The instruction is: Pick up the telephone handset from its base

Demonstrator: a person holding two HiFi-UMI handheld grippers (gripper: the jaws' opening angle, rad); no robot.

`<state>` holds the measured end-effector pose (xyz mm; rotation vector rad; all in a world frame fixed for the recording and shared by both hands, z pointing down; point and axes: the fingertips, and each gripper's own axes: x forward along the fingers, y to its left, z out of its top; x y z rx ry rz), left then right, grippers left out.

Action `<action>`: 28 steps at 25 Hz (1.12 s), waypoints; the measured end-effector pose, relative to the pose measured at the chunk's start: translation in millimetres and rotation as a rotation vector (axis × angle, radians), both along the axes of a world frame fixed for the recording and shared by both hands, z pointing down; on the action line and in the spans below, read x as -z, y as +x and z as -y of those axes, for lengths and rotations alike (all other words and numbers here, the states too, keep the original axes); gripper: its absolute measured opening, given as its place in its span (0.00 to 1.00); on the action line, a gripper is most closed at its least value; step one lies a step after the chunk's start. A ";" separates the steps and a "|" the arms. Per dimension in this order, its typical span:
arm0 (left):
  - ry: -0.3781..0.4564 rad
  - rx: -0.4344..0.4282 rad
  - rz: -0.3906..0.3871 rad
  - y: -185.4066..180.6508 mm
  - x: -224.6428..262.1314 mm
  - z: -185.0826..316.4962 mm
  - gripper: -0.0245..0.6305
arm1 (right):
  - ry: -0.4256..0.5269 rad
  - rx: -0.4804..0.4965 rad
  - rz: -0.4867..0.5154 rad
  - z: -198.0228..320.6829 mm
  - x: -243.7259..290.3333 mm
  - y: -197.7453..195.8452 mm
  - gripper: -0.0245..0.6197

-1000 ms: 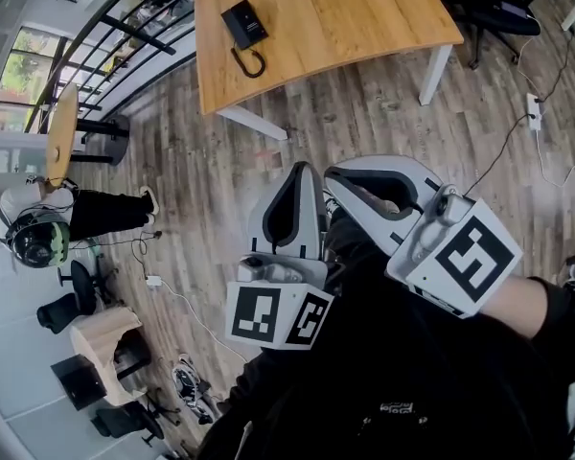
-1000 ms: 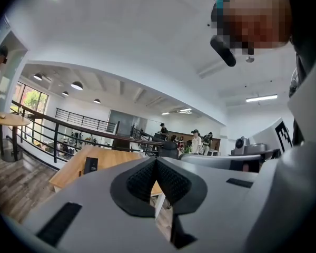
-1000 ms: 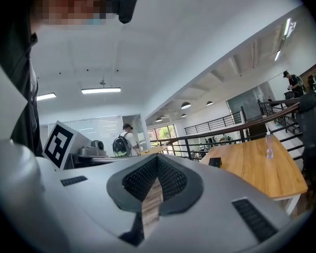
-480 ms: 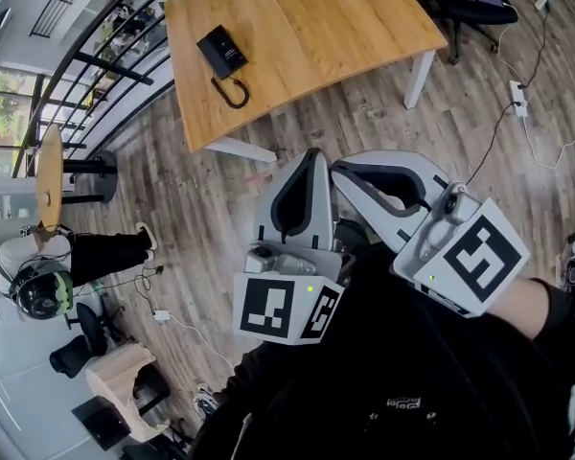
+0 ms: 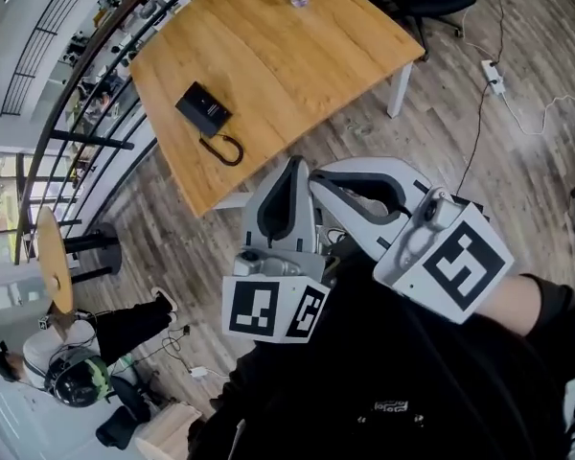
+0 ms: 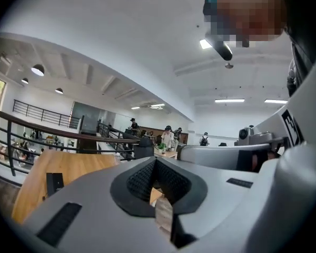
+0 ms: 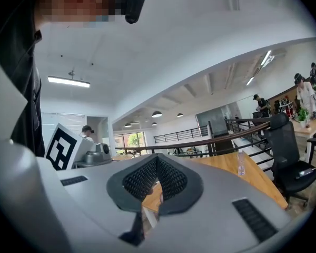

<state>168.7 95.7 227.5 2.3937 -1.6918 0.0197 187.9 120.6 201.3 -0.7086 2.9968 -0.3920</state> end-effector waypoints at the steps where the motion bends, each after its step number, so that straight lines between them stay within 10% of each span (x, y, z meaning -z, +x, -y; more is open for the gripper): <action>1: -0.004 -0.009 -0.013 -7.6 0.6 5.5 0.04 | 0.019 -0.007 0.000 3.4 4.2 -7.9 0.06; 10: -0.046 -0.033 -0.085 -80.0 -12.1 15.8 0.04 | -0.029 -0.011 -0.061 6.5 -13.6 -78.6 0.06; 28: 0.001 0.295 -0.163 -284.9 -34.4 -62.2 0.04 | 0.022 0.372 -0.158 -66.8 -35.0 -278.0 0.06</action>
